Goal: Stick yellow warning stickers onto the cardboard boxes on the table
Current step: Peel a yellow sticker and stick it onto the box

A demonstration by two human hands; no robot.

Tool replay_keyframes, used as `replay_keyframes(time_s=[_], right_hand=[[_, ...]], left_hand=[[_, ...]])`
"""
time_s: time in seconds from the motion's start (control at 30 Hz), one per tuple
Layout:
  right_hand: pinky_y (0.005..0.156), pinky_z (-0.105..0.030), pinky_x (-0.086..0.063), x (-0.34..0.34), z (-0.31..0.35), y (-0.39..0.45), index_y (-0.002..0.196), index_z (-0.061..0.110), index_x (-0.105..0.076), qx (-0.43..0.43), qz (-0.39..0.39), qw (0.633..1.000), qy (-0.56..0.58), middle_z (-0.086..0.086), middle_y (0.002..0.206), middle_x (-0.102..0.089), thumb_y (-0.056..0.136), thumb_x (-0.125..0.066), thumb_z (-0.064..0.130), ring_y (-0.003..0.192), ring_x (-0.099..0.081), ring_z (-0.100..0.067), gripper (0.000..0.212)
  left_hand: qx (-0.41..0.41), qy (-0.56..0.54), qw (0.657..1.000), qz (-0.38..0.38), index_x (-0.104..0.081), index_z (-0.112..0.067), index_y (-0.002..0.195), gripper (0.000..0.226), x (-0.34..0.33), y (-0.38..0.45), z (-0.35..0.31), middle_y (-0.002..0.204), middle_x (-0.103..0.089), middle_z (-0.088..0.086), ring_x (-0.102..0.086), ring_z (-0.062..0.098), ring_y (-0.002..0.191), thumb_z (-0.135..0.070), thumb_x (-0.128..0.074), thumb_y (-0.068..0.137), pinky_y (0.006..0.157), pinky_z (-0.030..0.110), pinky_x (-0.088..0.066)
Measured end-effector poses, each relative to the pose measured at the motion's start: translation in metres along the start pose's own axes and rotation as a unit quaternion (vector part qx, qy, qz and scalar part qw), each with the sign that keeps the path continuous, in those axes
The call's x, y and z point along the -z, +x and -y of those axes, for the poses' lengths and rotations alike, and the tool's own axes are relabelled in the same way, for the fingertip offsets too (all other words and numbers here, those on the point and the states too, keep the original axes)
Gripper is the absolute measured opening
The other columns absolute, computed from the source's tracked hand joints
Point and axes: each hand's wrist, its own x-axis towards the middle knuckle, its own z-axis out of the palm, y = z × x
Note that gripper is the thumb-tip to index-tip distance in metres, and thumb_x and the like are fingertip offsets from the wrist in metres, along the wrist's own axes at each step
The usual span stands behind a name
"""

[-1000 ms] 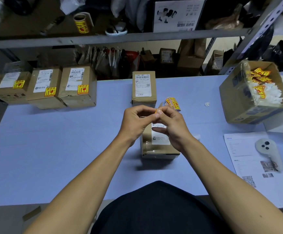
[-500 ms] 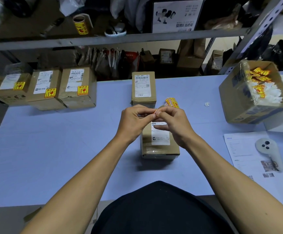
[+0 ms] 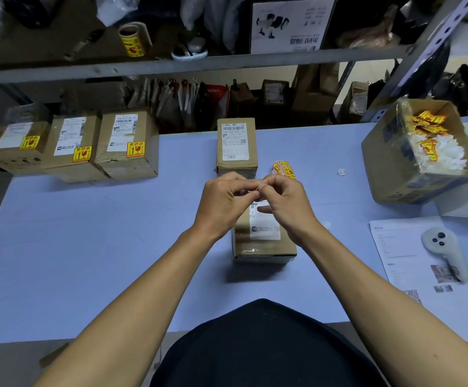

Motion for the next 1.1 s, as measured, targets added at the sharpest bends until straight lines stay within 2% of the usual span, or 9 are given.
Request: replay_keyframes(time_s=[0.23,0.27,0.4,0.57,0.63,0.77,0.87,1.0,1.1], right_hand=[[0.069,-0.03,-0.058,-0.005,-0.004,0.0,0.08,0.01,-0.053,-0.002,0.001,1.0,0.013,0.012,0.067,-0.068,0.098,-0.044,0.004,0.07,-0.066,-0.002,0.021],[0.069,-0.031,-0.058,-0.005,-0.004,0.001,0.08,0.011,-0.052,-0.002,0.002,1.0,0.015,0.009,0.071,-0.068,0.098,-0.044,0.004,0.072,-0.066,-0.004,0.021],[0.071,-0.035,-0.059,-0.004,-0.005,0.002,0.077,0.014,-0.049,-0.001,0.004,1.0,0.019,-0.021,0.09,-0.064,0.099,-0.043,0.005,0.083,-0.065,-0.018,0.025],[0.068,-0.032,-0.059,-0.001,-0.003,0.0,0.078,0.012,-0.049,0.004,0.02,0.999,0.044,-0.01,0.081,-0.06,0.099,-0.045,0.005,0.08,-0.064,-0.016,0.023],[0.066,-0.03,-0.058,-0.001,-0.003,0.0,0.077,0.012,-0.049,0.006,0.015,0.999,0.043,-0.008,0.078,-0.058,0.099,-0.046,0.004,0.079,-0.062,-0.017,0.023],[0.068,-0.034,-0.059,-0.001,-0.005,0.002,0.077,0.013,-0.049,0.017,0.007,0.999,0.03,-0.004,0.075,-0.058,0.098,-0.047,0.003,0.077,-0.062,-0.016,0.022],[0.068,-0.033,-0.058,-0.001,-0.007,0.004,0.079,0.011,-0.05,0.021,0.005,0.999,0.024,-0.004,0.075,-0.058,0.097,-0.048,0.004,0.074,-0.062,-0.014,0.02],[0.068,-0.032,-0.057,0.001,-0.011,0.005,0.081,0.01,-0.05,0.015,0.008,1.0,-0.001,-0.009,0.081,-0.059,0.096,-0.045,0.002,0.073,-0.062,-0.012,0.018],[0.069,-0.033,-0.057,0.007,-0.02,0.003,0.081,0.01,-0.051,-0.003,-0.008,1.0,-0.019,-0.01,0.09,-0.061,0.095,-0.042,0.004,0.074,-0.062,-0.012,0.018]], left_hand=[[0.008,-0.016,1.0,0.002,-0.079,-0.014,0.105,0.023,-0.004,-0.001,-0.002,0.085,-0.069,-0.005,-0.065,0.007,0.075,-0.014,-0.078,0.082,0.075,0.038,-0.057],[0.021,-0.028,0.999,0.002,-0.079,-0.014,0.105,0.022,-0.004,-0.002,-0.003,0.085,-0.068,-0.005,-0.063,0.007,0.074,-0.013,-0.079,0.082,0.075,0.039,-0.057],[0.071,-0.098,0.992,0.018,-0.079,-0.019,0.102,0.021,-0.003,-0.002,-0.005,0.086,-0.068,-0.003,-0.067,0.016,0.078,-0.011,-0.077,0.084,0.077,0.039,-0.058],[0.103,-0.154,0.982,0.032,-0.079,-0.018,0.101,0.018,-0.002,-0.001,-0.007,0.094,-0.074,0.004,-0.073,0.021,0.088,-0.008,-0.072,0.087,0.083,0.041,-0.06],[0.114,-0.177,0.977,0.035,-0.078,-0.013,0.101,0.017,-0.003,-0.001,-0.009,0.094,-0.076,0.005,-0.074,0.022,0.088,-0.006,-0.07,0.088,0.081,0.037,-0.059],[0.137,-0.202,0.97,0.017,-0.077,-0.005,0.096,0.013,-0.004,-0.001,-0.013,0.083,-0.077,0.002,-0.073,0.015,0.08,-0.001,-0.07,0.087,0.075,0.026,-0.056],[0.158,-0.209,0.965,0.008,-0.077,-0.006,0.09,0.008,-0.005,0.0,-0.013,0.081,-0.076,0.005,-0.072,0.018,0.08,-0.002,-0.071,0.085,0.077,0.033,-0.058],[0.218,-0.215,0.952,0.008,-0.073,-0.009,0.079,0.011,-0.007,0.004,-0.014,0.075,-0.07,0.003,-0.065,0.017,0.077,-0.002,-0.067,0.085,0.08,0.036,-0.055],[0.296,-0.252,0.921,-0.016,-0.064,-0.012,0.073,0.02,-0.01,0.009,-0.017,0.072,-0.063,0.003,-0.06,0.015,0.072,-0.002,-0.056,0.089,0.072,0.03,-0.052]])
